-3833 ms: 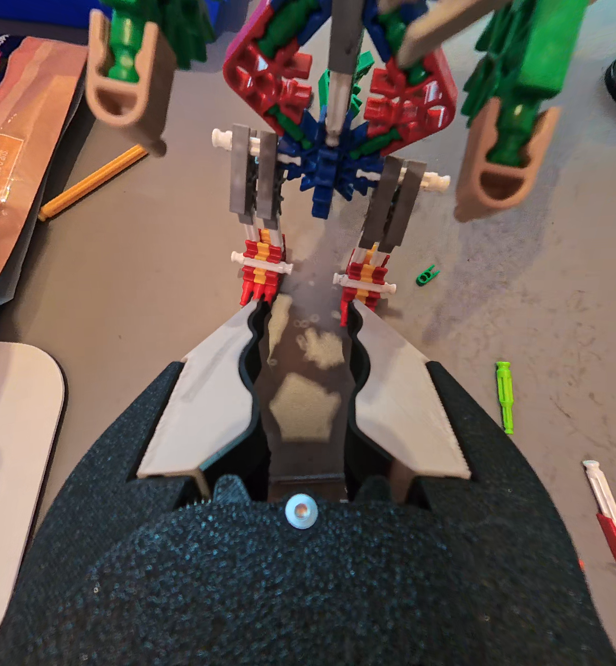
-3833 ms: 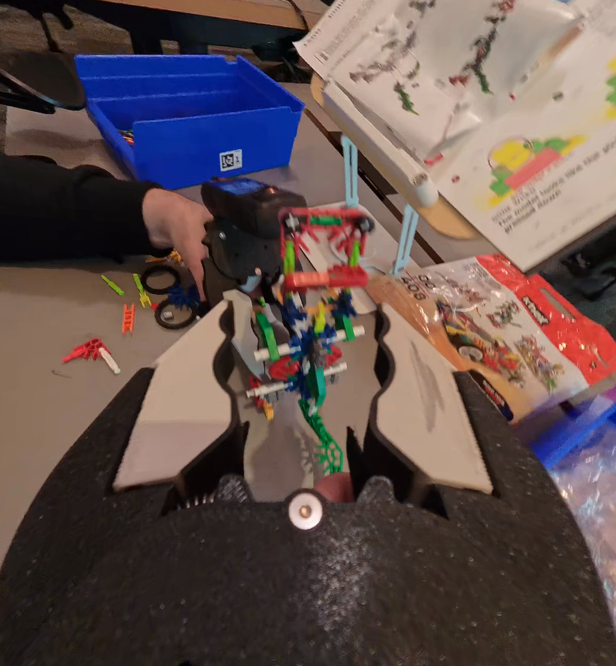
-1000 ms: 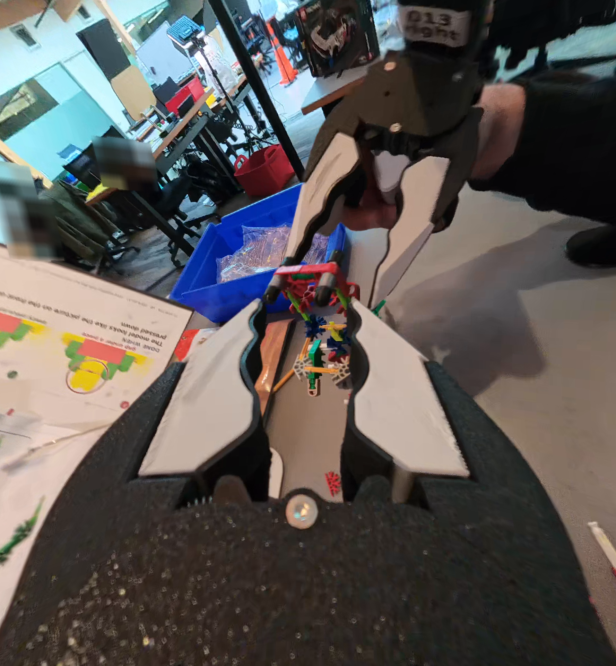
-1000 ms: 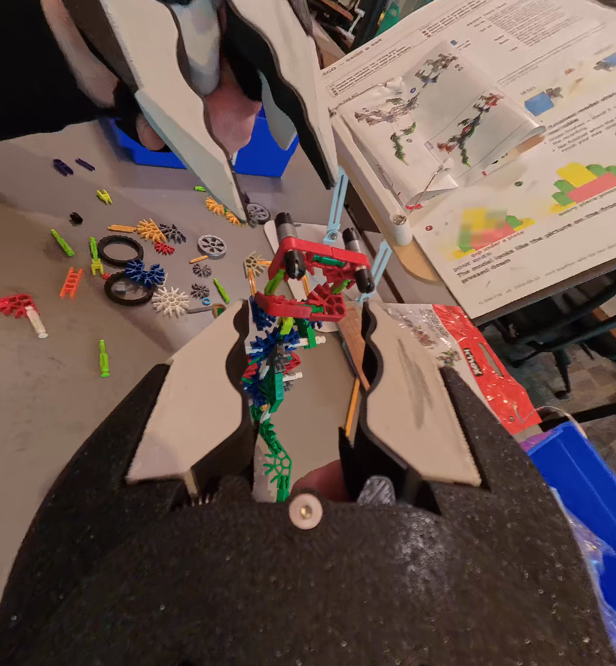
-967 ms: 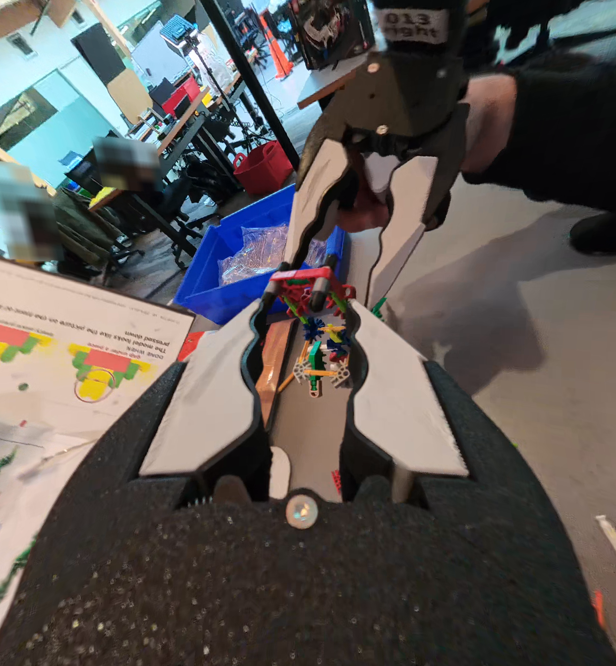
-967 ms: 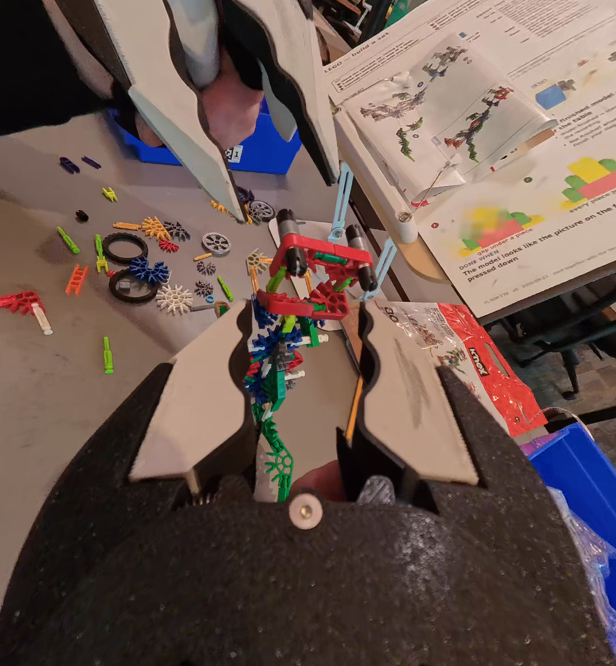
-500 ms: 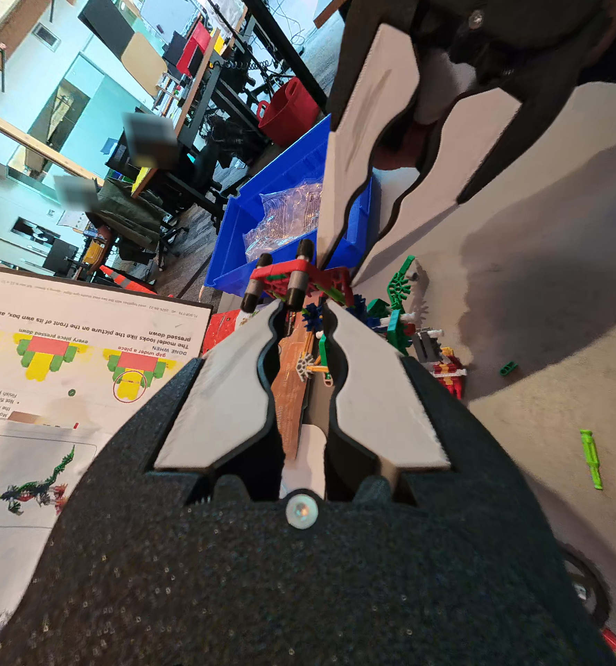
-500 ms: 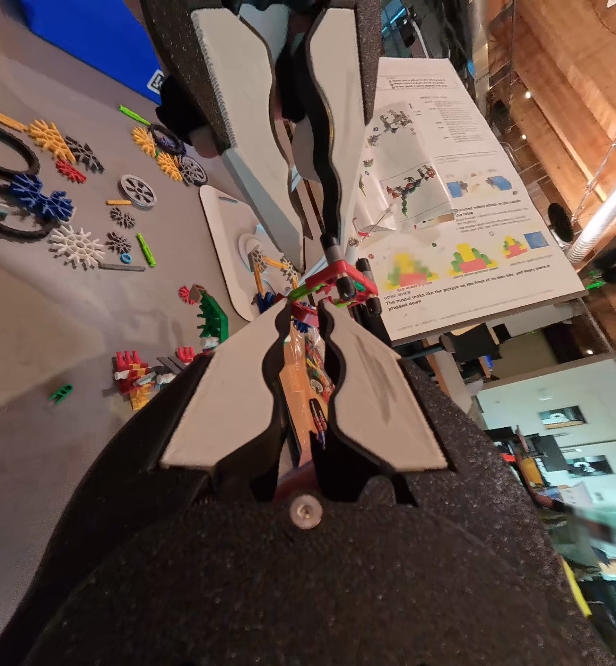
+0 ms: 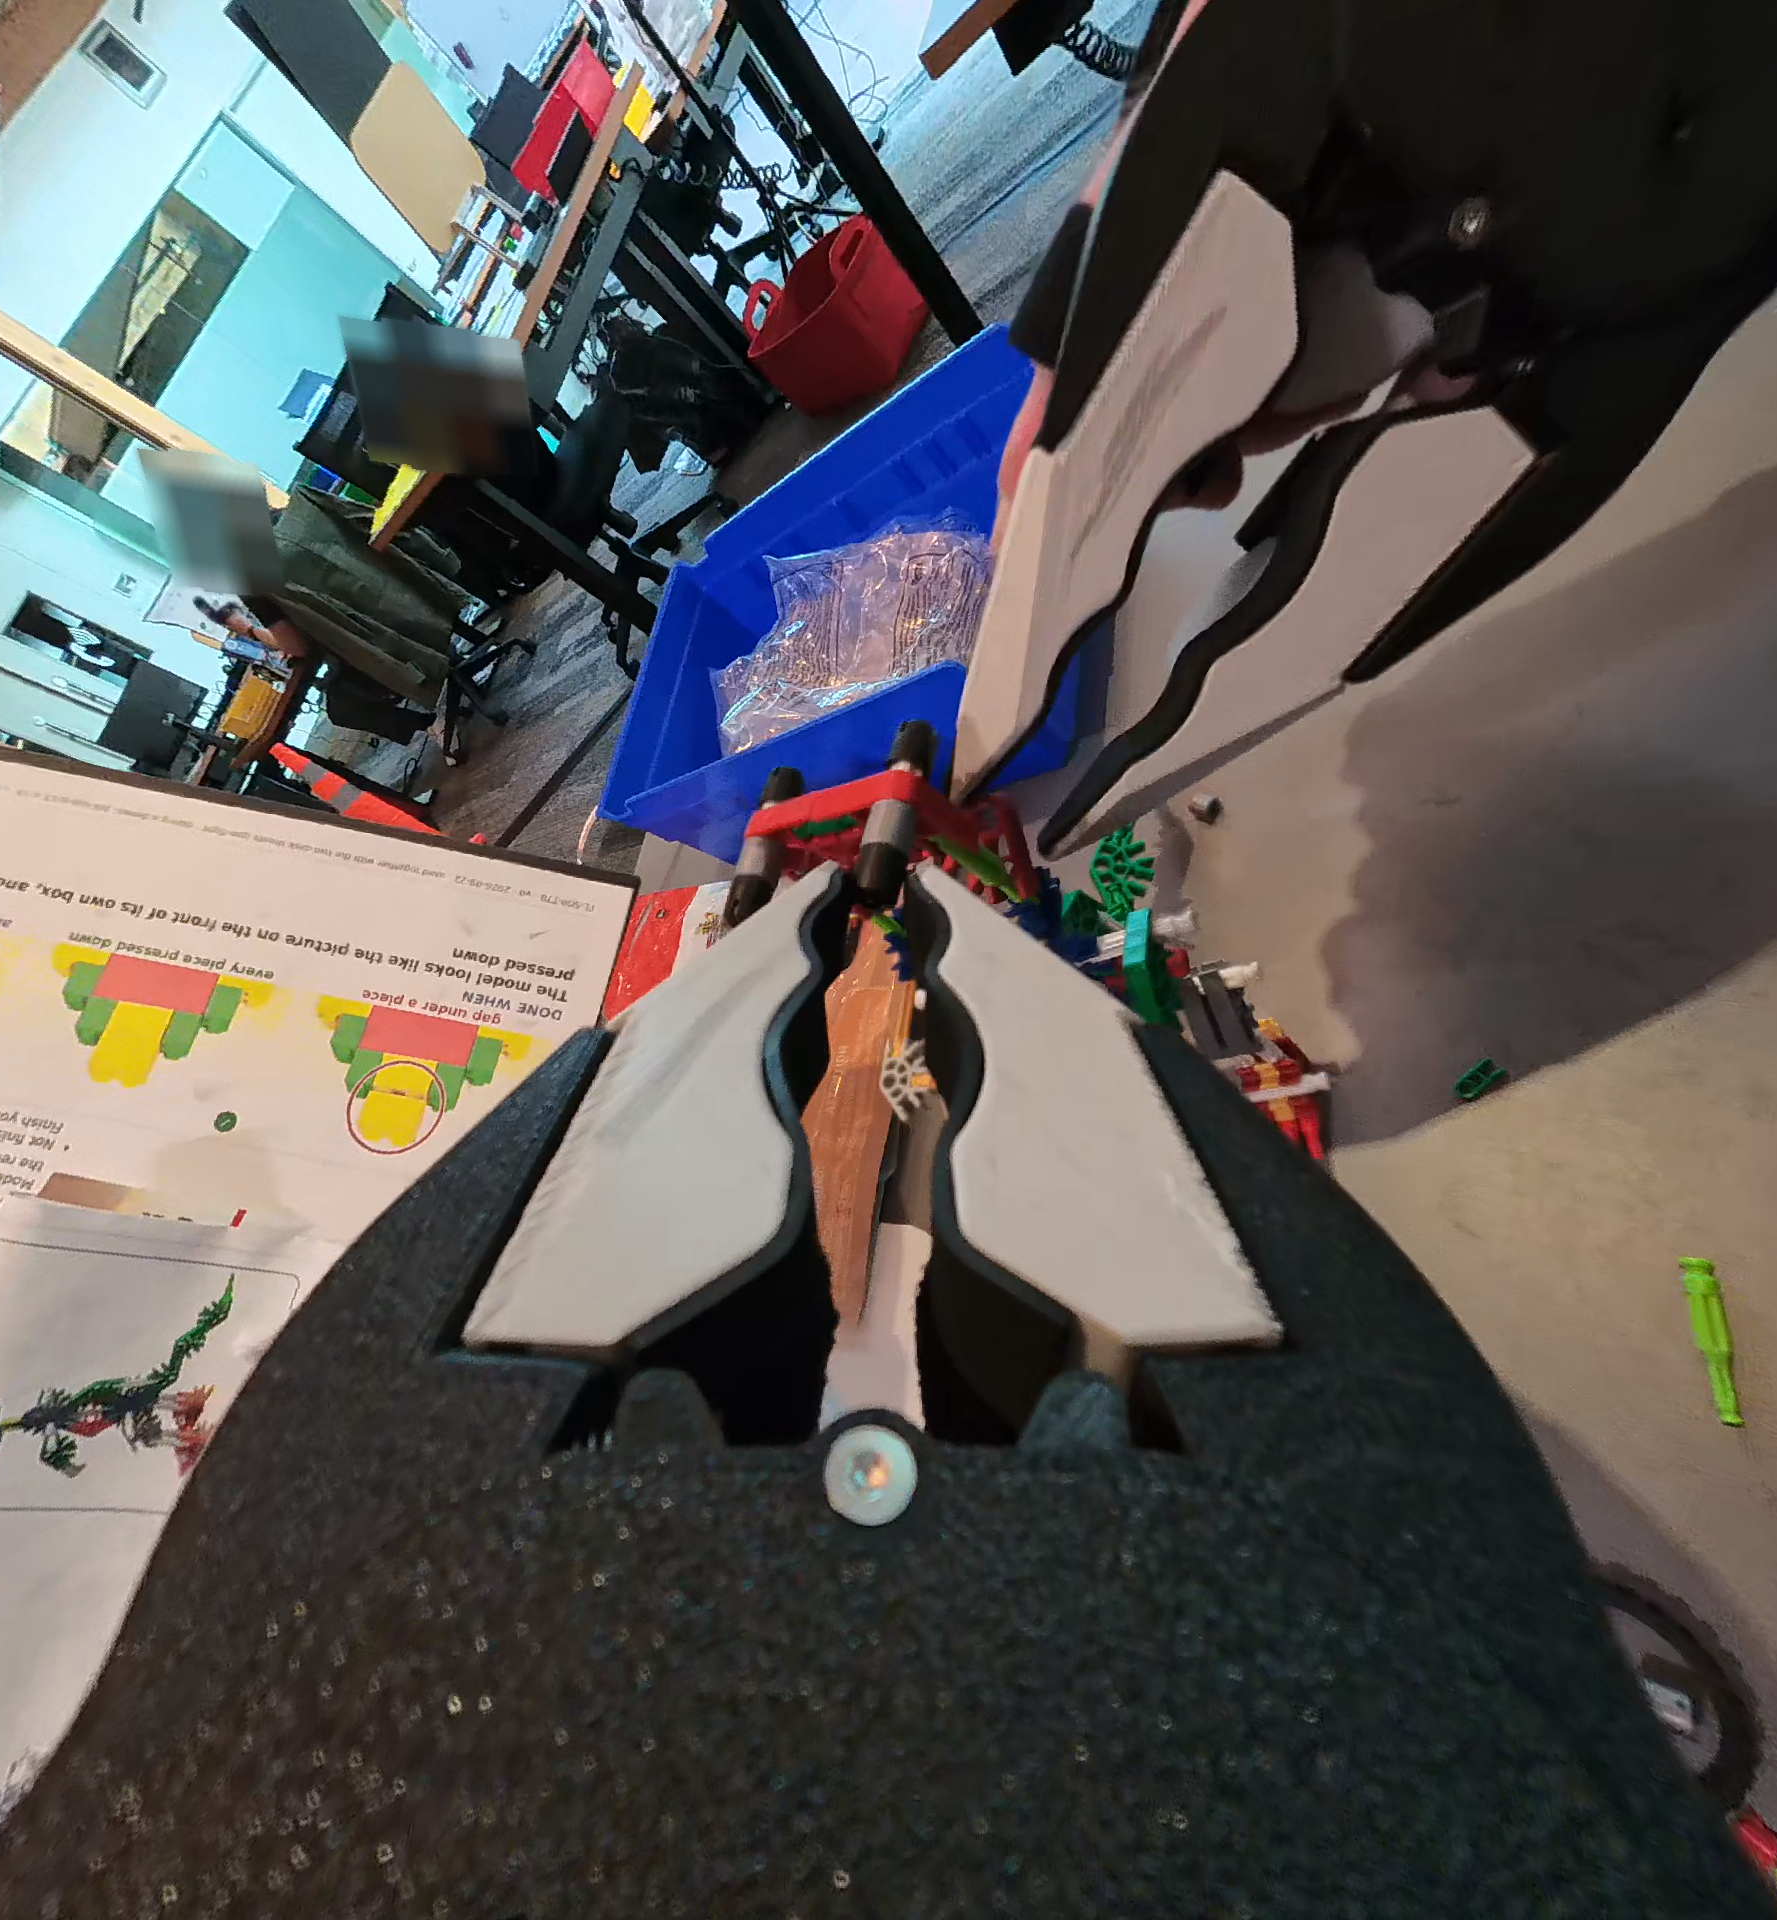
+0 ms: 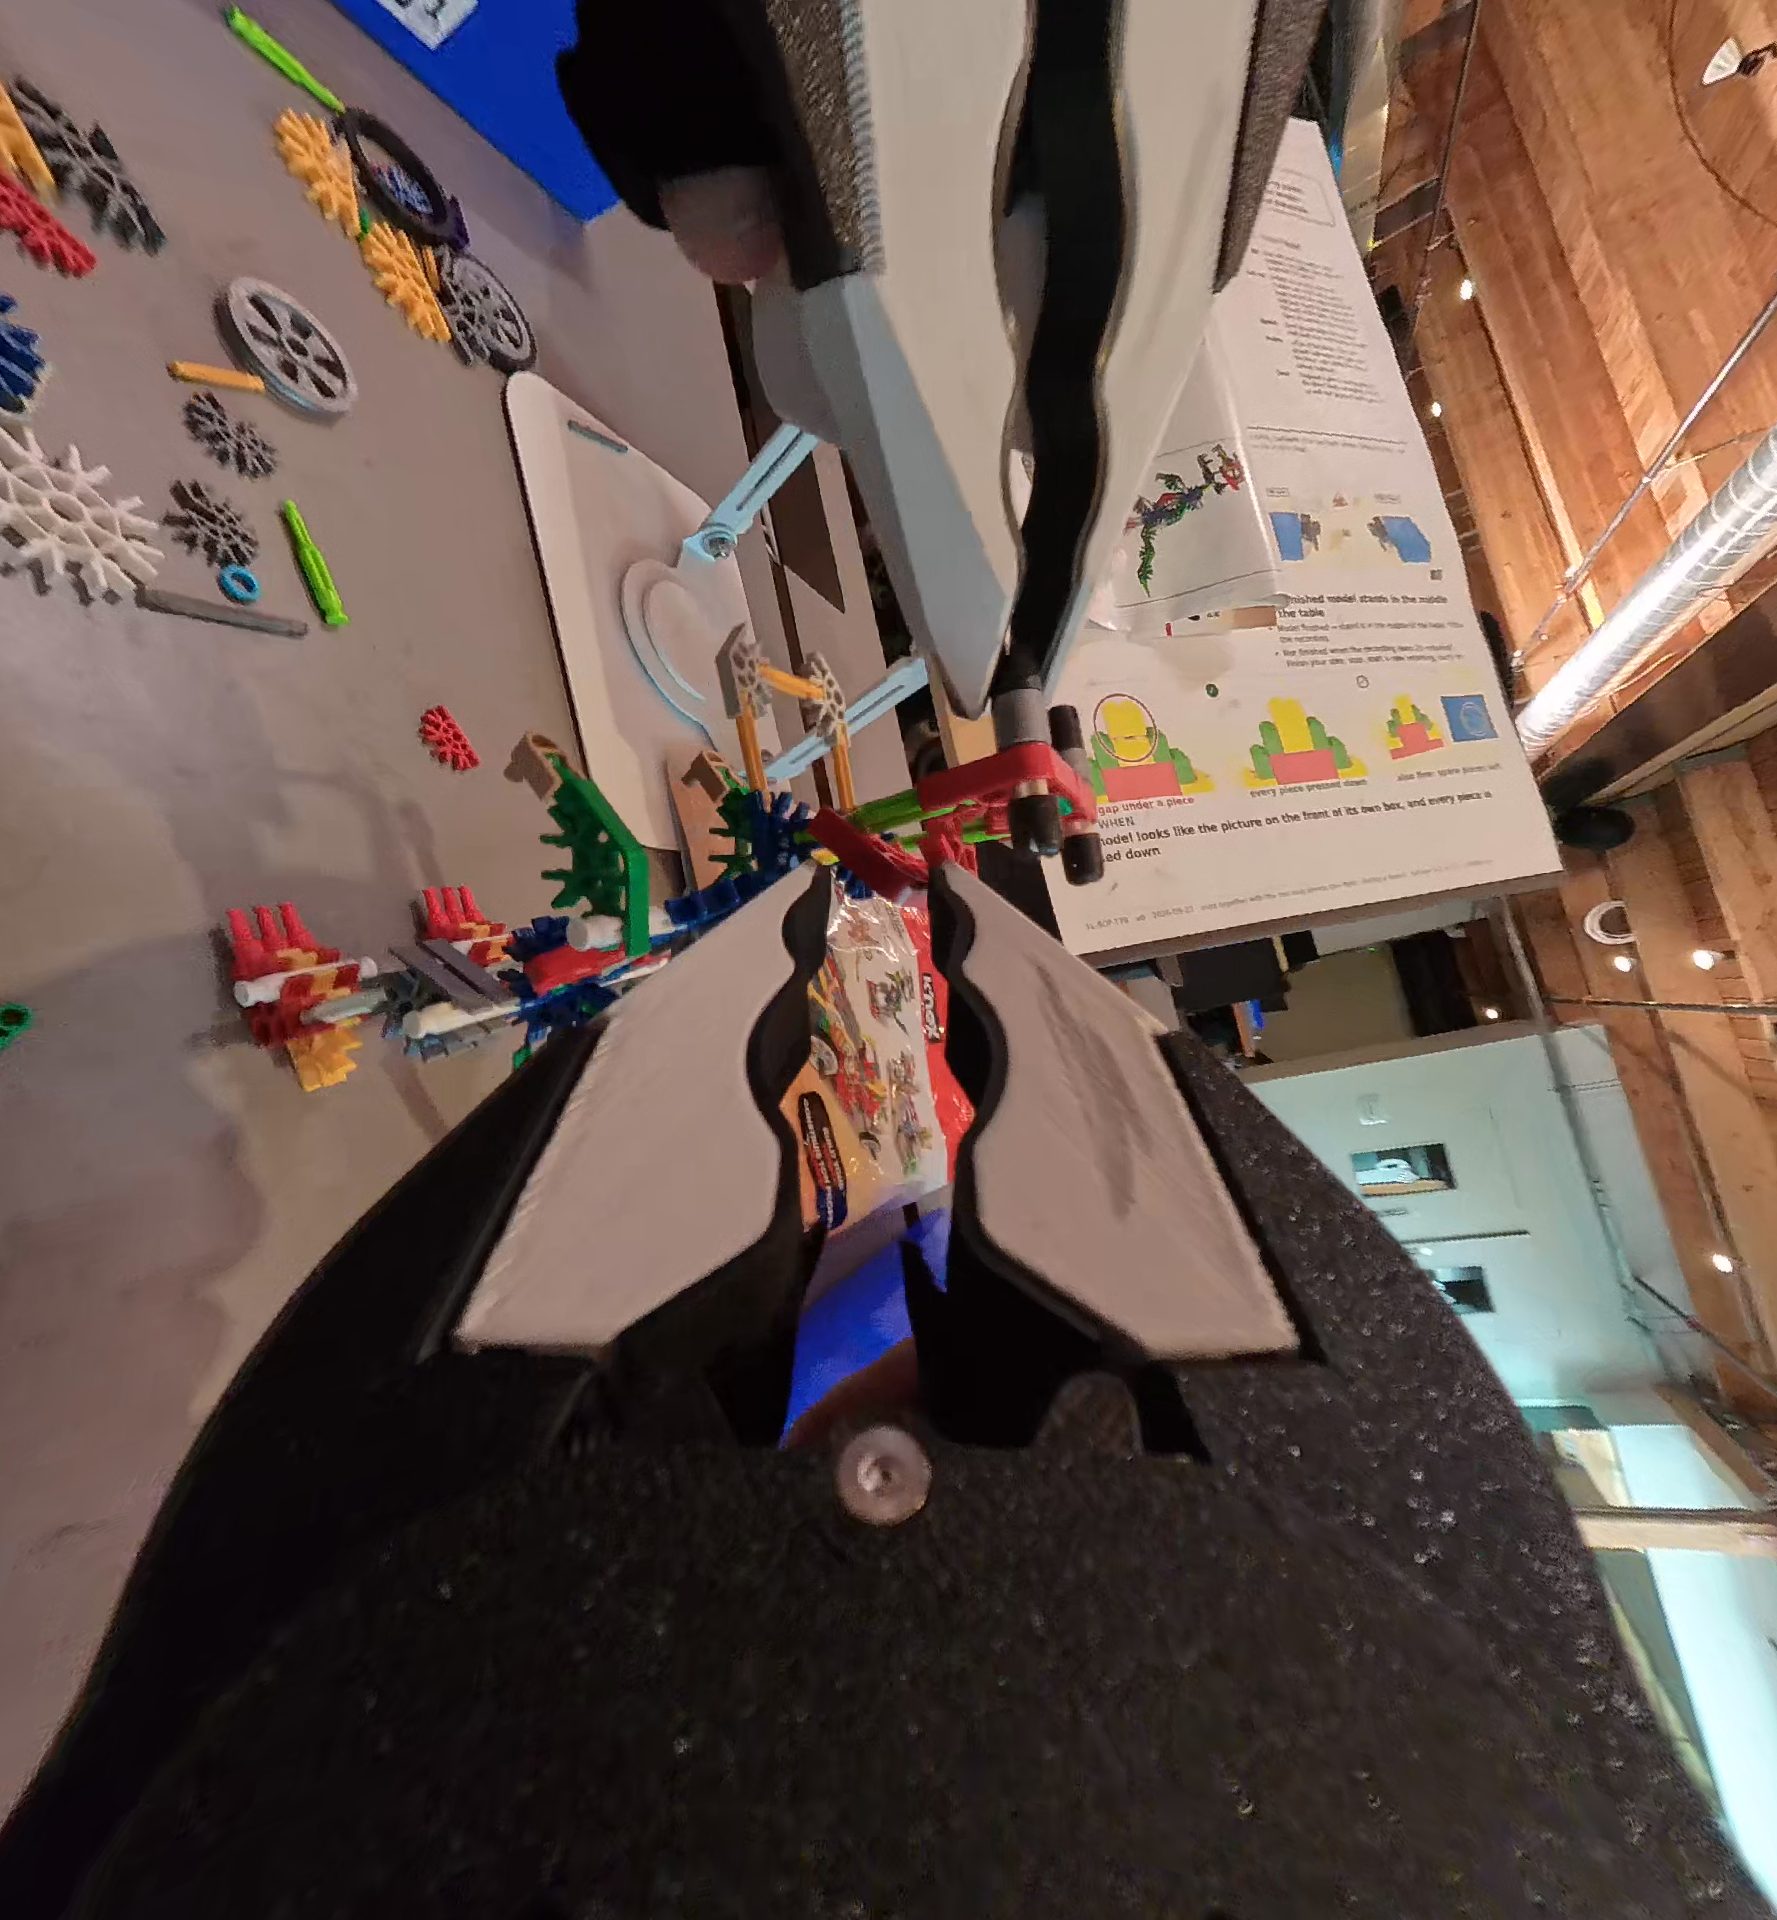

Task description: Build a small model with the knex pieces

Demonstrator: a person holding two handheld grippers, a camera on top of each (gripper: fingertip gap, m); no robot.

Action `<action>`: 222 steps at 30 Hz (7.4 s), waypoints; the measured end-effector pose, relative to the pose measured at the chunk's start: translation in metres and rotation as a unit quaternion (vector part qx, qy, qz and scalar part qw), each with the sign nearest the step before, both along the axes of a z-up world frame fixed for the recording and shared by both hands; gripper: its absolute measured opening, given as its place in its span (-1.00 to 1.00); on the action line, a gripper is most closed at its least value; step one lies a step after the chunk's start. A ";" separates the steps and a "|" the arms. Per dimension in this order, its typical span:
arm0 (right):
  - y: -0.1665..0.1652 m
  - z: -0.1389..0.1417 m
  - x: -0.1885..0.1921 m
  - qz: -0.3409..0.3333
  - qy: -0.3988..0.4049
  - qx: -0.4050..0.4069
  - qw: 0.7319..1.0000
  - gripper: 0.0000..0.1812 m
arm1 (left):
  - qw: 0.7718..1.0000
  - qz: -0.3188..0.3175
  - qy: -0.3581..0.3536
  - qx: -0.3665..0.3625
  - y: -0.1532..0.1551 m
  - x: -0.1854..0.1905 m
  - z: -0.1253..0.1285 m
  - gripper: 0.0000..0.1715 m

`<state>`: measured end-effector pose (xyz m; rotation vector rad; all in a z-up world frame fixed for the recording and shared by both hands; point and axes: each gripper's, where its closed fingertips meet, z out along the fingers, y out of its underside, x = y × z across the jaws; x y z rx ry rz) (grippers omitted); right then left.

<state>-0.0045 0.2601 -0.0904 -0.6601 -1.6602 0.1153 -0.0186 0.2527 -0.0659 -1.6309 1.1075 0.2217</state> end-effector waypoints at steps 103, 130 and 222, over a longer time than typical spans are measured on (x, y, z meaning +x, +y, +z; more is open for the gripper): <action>0.006 0.032 -0.015 -0.036 0.156 -0.100 0.982 -0.98 | 0.974 0.045 -0.213 -0.055 0.020 -0.003 -0.013 -0.94; -0.018 0.055 0.014 0.038 0.184 -0.129 0.974 -0.86 | 0.981 0.003 -0.185 0.060 0.007 -0.002 -0.013 -0.94; -0.010 0.001 -0.008 0.128 0.103 -0.408 0.898 -0.77 | 0.834 -0.168 -0.510 -0.123 -0.006 0.017 -0.023 -0.82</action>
